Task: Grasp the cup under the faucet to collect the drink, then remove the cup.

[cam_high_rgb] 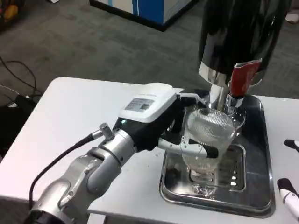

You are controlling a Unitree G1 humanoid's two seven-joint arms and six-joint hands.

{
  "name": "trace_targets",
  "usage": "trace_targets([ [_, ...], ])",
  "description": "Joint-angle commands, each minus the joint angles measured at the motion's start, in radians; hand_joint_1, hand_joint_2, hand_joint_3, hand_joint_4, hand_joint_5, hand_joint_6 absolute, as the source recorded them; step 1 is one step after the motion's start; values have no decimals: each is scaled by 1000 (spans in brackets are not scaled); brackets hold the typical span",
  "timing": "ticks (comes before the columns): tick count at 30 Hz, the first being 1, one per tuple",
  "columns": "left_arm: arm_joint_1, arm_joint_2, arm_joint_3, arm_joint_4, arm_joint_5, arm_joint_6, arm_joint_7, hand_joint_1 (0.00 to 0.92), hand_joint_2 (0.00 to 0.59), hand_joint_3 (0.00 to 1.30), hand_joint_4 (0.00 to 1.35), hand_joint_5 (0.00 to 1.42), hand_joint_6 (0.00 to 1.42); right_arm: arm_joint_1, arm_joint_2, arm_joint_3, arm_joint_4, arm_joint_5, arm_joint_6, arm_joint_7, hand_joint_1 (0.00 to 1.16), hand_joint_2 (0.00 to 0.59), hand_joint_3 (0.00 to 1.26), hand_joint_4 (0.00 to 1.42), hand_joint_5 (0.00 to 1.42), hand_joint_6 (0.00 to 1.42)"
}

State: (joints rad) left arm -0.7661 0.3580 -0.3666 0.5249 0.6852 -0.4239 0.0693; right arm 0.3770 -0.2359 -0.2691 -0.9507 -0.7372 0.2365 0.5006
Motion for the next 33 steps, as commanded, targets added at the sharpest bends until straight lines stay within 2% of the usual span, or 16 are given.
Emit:
trace_targets([
  [1,-27,10,-14,4,0,-16,-29,417,93,978,1062,1220,1404,-2,-8,2,-8,9,9,-10,377,512,96,0,7,0],
  [3,-28,10,-14,10,-11,-15,-49,414,88,948,1030,1198,1397,-5,-9,4,-6,10,10,-10,376,512,96,0,9,0],
  [7,-30,19,-23,5,2,-4,-72,372,90,780,838,1028,1293,-12,-12,8,-2,15,18,-10,376,512,104,0,23,0],
  [12,-28,24,-27,2,5,10,-94,311,96,737,744,949,1238,-18,-18,11,3,26,23,-12,376,512,105,1,27,0],
  [20,-24,30,-28,-9,11,20,-93,245,100,648,556,728,1028,-31,-25,17,14,35,30,-13,375,512,135,12,49,0],
  [22,-28,29,-28,-12,14,24,-91,231,101,598,474,630,893,-34,-27,19,16,36,32,-14,375,512,136,12,49,0],
  [33,-41,21,-34,-18,17,46,-104,194,101,511,332,472,646,-37,-34,19,26,60,42,-17,377,518,162,32,74,0],
])
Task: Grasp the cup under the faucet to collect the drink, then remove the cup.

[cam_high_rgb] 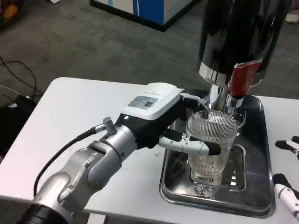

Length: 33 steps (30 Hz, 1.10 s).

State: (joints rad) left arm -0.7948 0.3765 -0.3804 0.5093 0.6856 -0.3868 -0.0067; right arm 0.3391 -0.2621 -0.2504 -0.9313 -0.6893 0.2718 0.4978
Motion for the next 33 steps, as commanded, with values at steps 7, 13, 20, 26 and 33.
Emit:
trace_targets([
  [7,-23,-2,-23,-8,14,19,-23,142,90,188,86,277,445,-5,-21,5,11,31,18,-13,383,521,182,41,83,0],
  [13,-23,-5,-24,-10,6,17,-21,134,89,89,0,195,375,-8,-28,13,14,40,28,-10,386,521,213,61,86,0],
  [20,-21,-14,-17,-28,3,33,-15,111,98,0,0,138,310,-11,-36,19,16,54,44,-9,387,521,220,65,93,0],
  [26,-13,-22,-9,-49,-7,39,-9,81,93,0,0,107,292,-14,-42,27,18,59,53,-8,383,513,228,71,109,0],
  [33,24,-11,18,-104,-29,15,-2,72,90,0,0,108,295,-19,-45,38,14,66,68,-7,381,512,237,75,110,0],
])
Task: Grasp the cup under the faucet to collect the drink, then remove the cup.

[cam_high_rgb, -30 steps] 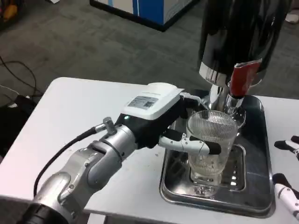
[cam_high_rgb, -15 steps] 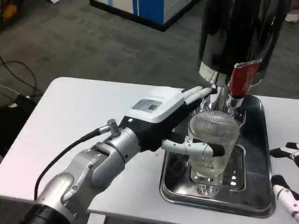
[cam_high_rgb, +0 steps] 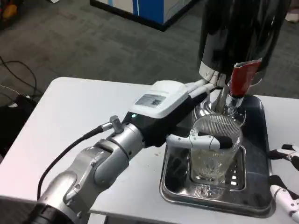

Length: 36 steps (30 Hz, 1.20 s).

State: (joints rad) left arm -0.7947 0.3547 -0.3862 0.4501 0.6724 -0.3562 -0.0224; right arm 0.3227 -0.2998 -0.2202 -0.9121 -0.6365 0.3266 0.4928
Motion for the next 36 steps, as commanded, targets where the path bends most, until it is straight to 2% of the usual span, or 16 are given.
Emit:
trace_targets([
  [1,30,14,27,-53,-18,-17,8,72,90,0,0,109,296,-4,-7,10,-6,14,16,-2,380,512,238,76,110,0],
  [8,112,58,70,-183,-55,-19,-21,69,89,0,0,124,314,-11,-10,28,-7,11,28,-6,379,512,241,76,119,0],
  [15,244,113,146,-374,-117,-10,-81,55,90,19,0,167,348,-21,-10,48,-10,3,39,-13,377,512,241,86,121,0],
  [19,326,139,213,-502,-179,-7,-111,55,93,53,10,194,360,-29,-9,61,-11,-4,44,-17,377,512,241,93,122,0],
  [21,360,150,256,-566,-216,-12,-120,58,101,108,68,236,382,-33,-8,67,-11,-7,47,-19,377,512,241,95,122,0],
  [25,384,158,329,-651,-314,-15,-142,56,115,166,146,283,406,-40,-8,80,-14,-14,53,-21,376,512,244,103,122,0],
  [30,343,157,402,-722,-496,16,-203,38,128,250,266,372,417,-44,-9,93,-21,-21,57,-23,376,512,248,107,122,0],
  [32,305,151,409,-732,-604,66,-256,28,136,277,298,396,348,-44,-8,96,-23,-23,56,-24,376,512,249,108,122,0],
  [36,229,132,406,-721,-791,187,-352,3,143,268,256,339,267,-44,-7,106,-34,-29,55,-23,376,512,250,108,122,0],
])
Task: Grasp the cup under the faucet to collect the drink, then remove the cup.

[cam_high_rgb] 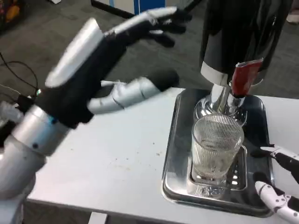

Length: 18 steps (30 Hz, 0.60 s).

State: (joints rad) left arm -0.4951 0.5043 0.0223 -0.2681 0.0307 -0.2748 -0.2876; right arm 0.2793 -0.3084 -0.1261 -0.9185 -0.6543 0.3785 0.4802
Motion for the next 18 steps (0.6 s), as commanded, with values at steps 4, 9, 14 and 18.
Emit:
trace_targets([
  [4,-166,-43,-20,40,-268,220,-170,0,143,229,169,257,198,4,3,17,-39,-16,2,-10,375,512,250,114,122,0],
  [9,-291,-80,-57,99,-343,353,-257,0,138,199,134,224,160,19,5,13,-53,-17,0,-12,375,512,245,114,122,0],
  [14,-368,-118,-81,160,-362,426,-315,0,138,191,131,217,157,37,8,0,-64,-9,-4,-18,375,512,214,107,111,0],
  [18,-415,-155,-98,231,-349,447,-340,0,140,168,112,201,141,49,10,-16,-67,5,-7,-23,359,511,189,95,111,0],
])
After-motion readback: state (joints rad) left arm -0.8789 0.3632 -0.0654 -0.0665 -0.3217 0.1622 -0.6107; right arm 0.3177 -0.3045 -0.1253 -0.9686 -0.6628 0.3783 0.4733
